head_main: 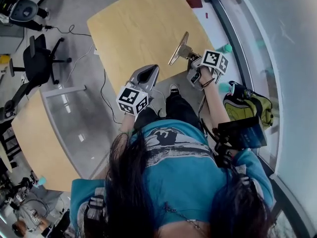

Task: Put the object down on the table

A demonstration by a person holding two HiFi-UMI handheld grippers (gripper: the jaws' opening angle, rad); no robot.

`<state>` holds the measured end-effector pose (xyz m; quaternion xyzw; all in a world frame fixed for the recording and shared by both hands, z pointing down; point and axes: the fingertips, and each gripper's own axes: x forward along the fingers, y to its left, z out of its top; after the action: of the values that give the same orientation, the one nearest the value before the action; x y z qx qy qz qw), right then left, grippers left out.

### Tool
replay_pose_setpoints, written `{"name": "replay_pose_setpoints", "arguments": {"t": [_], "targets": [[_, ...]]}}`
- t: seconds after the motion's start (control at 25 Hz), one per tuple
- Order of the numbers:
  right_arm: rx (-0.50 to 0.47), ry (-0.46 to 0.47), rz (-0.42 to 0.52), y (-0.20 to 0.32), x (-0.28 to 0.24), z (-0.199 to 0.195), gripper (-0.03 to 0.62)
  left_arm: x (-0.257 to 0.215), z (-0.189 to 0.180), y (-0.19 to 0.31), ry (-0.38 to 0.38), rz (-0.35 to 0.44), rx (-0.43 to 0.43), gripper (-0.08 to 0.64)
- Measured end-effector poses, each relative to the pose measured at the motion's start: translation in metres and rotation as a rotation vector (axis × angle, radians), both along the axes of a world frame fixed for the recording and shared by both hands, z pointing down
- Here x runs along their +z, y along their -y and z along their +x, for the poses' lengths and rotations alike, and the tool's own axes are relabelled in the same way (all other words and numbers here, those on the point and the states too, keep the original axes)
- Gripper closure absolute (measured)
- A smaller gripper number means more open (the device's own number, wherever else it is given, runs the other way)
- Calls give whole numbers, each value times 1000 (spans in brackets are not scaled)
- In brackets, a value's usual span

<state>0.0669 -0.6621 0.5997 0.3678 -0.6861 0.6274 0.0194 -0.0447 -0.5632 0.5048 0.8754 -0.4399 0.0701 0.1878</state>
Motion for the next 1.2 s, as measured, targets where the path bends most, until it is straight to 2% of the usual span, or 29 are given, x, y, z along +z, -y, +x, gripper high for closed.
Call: {"name": "replay_pose_setpoints", "arguments": {"t": [0.16, 0.48, 0.76, 0.92, 1.04, 1.2], "targets": [[-41, -32, -14, 40, 23, -2, 578, 6, -3, 5, 13, -22, -41, 557], [-71, -29, -75, 106, 63, -27, 578, 15, -14, 19, 14, -54, -95, 557], [-108, -68, -132, 122, 95, -37, 578, 23, -12, 13, 22, -66, -113, 557], [-73, -30, -166, 125, 102, -37, 578, 24, -13, 13, 26, -70, -125, 557], [-50, -21, -150, 125, 101, -35, 577, 24, -14, 9, 30, -67, -126, 557], [-69, -30, -119, 123, 94, -36, 557, 22, -16, 5, 28, -61, -121, 557]]}}
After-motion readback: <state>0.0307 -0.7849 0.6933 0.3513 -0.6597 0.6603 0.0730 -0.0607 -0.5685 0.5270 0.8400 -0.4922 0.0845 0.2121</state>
